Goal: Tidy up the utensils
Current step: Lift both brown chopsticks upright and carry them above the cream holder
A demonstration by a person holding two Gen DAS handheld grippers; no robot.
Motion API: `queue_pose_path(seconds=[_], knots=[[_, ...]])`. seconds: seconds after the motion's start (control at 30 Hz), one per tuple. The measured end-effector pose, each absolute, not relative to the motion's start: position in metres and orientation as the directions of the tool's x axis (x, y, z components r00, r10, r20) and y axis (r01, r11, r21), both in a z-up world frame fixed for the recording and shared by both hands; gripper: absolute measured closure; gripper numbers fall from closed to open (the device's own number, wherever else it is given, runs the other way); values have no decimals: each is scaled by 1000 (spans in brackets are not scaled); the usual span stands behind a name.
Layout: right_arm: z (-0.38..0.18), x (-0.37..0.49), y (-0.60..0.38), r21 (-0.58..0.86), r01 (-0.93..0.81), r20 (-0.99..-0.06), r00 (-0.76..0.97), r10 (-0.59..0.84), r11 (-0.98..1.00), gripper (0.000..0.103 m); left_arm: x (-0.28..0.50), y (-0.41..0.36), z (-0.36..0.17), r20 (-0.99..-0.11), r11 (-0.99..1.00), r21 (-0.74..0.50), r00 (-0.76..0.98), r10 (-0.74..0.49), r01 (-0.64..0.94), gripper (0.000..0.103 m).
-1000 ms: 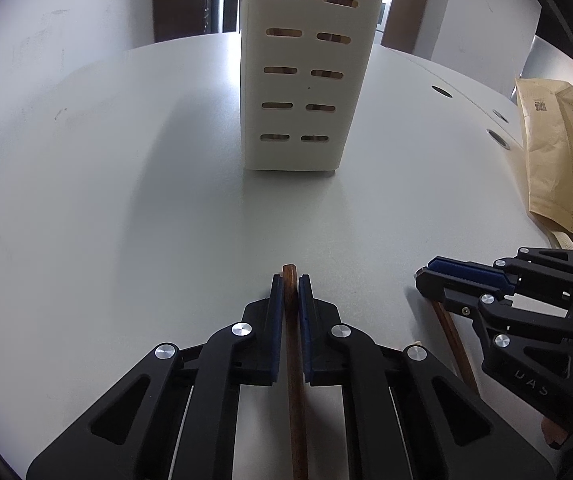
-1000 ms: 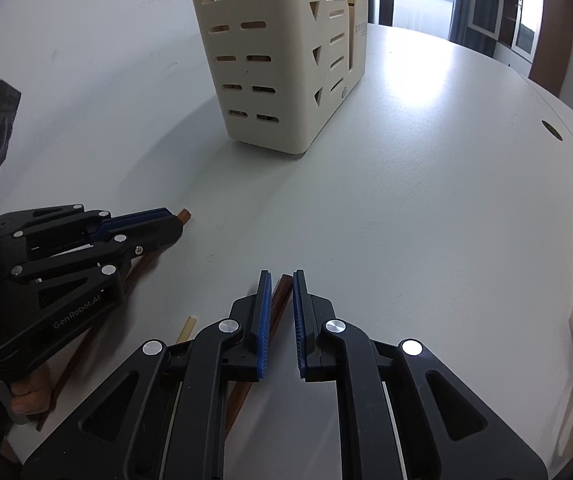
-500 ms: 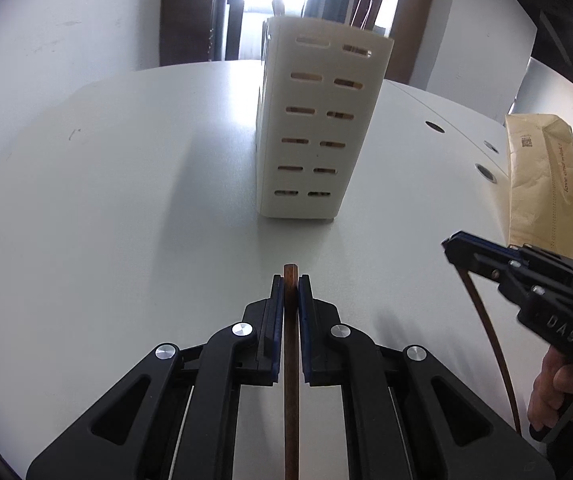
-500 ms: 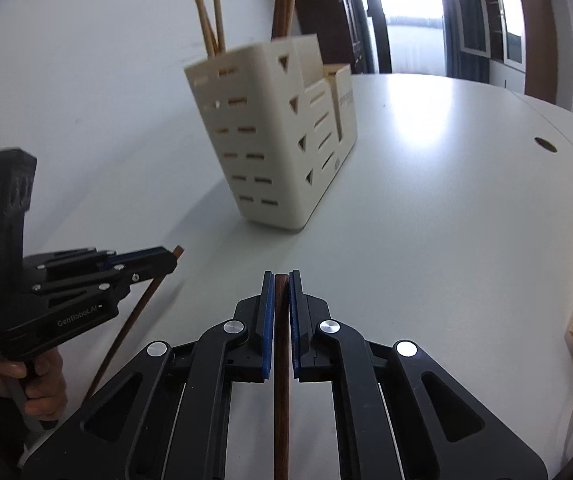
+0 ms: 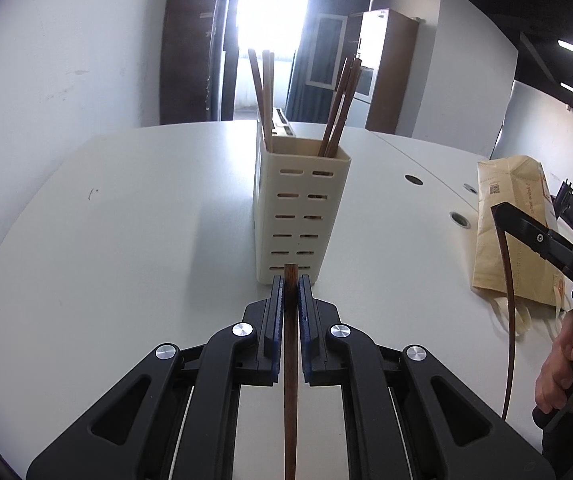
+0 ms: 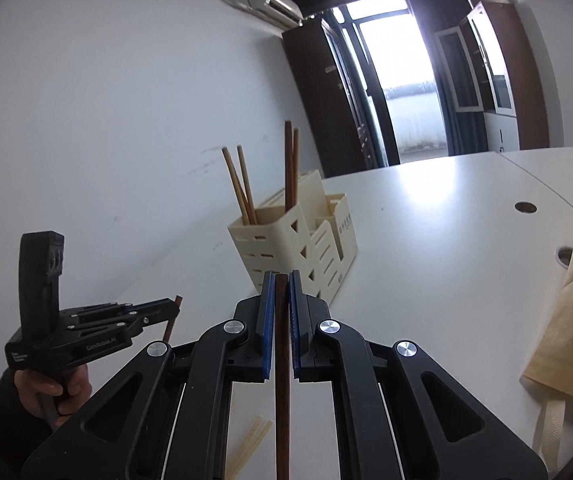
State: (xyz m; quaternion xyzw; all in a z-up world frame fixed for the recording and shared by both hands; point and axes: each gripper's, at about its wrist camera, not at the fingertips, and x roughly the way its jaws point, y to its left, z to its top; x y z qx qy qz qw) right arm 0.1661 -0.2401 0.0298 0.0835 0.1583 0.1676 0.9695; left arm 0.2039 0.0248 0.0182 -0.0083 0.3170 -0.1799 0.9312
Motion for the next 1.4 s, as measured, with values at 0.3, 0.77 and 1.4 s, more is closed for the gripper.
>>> queue_pose_path(seconds=[0.3, 0.77, 1.4], knots=[[59, 147, -235, 204, -387, -124, 901, 416, 899, 95, 185, 19, 60, -515, 926, -118, 776, -365, 358, 96], [76, 137, -241, 195, -405, 42, 913, 405, 893, 95, 171, 27, 88, -447, 924, -124, 811, -377, 362, 96], [80, 169, -214, 118, -402, -97, 905, 414, 908, 95, 174, 25, 112, -404, 928, -105, 837, -369, 358, 96]])
